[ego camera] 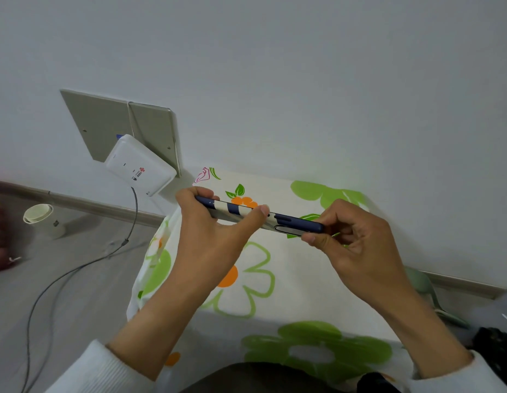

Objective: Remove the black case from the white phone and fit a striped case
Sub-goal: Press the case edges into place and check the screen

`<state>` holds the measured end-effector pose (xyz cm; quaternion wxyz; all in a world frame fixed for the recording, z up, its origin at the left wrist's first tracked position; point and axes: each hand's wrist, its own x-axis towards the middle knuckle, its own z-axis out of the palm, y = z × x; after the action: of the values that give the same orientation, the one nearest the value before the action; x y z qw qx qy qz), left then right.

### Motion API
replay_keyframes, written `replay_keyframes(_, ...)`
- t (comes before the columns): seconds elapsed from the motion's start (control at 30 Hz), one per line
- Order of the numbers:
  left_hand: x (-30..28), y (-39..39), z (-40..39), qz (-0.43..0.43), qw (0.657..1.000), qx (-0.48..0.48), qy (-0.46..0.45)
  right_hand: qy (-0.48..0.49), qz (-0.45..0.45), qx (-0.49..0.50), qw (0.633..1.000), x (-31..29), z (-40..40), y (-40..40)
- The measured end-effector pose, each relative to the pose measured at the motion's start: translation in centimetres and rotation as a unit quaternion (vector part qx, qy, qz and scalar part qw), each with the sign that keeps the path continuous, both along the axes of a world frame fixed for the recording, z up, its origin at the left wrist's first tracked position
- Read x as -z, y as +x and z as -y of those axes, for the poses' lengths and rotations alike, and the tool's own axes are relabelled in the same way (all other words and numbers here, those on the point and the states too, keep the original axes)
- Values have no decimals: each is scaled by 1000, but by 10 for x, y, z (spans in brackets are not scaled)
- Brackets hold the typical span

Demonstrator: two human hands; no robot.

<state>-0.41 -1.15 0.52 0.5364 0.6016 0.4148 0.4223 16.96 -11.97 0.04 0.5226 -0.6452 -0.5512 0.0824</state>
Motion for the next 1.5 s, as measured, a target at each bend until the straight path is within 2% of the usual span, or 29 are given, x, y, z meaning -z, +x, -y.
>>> replay_keyframes(0.13, -2, 1, 0, -3, 1000, -2, 9, 3, -8, -1, 1000, -2, 0, 1)
replay_keyframes(0.3, 1, 1, -1, -8, 1000, 3, -24, 13, 2, 6, 1000, -8, 1, 1)
replay_keyframes(0.63, -5, 3, -1, 88, 992, -6, -87, 48, -5, 14, 999, -8, 3, 7)
replay_keyframes(0.77, -8, 0, -5, 181, 973, -17, -142, 60, -4, 12, 998, -7, 3, 7)
replay_keyframes(1.03, -14, -4, -16, 301, 925, -21, -231, 54, -18, 8, 998, -4, 2, 6)
replay_keyframes(1.13, -14, -8, -18, 312, 918, -27, -244, 46, -25, 3, 999, -4, 2, 4)
replay_keyframes(1.23, -11, -11, -18, 321, 921, -19, -217, 36, -26, 7, 999, -2, 1, 3)
replay_keyframes(1.3, -10, -11, -16, 354, 906, 2, -231, 31, -33, 8, 999, -2, 1, 2)
replay_keyframes(1.4, -12, -12, -16, 334, 919, -7, -208, 24, -51, 2, 998, -2, 0, 2)
replay_keyframes(1.5, -15, -12, -21, 361, 894, -15, -267, 13, -61, 2, 998, -3, 0, 2)
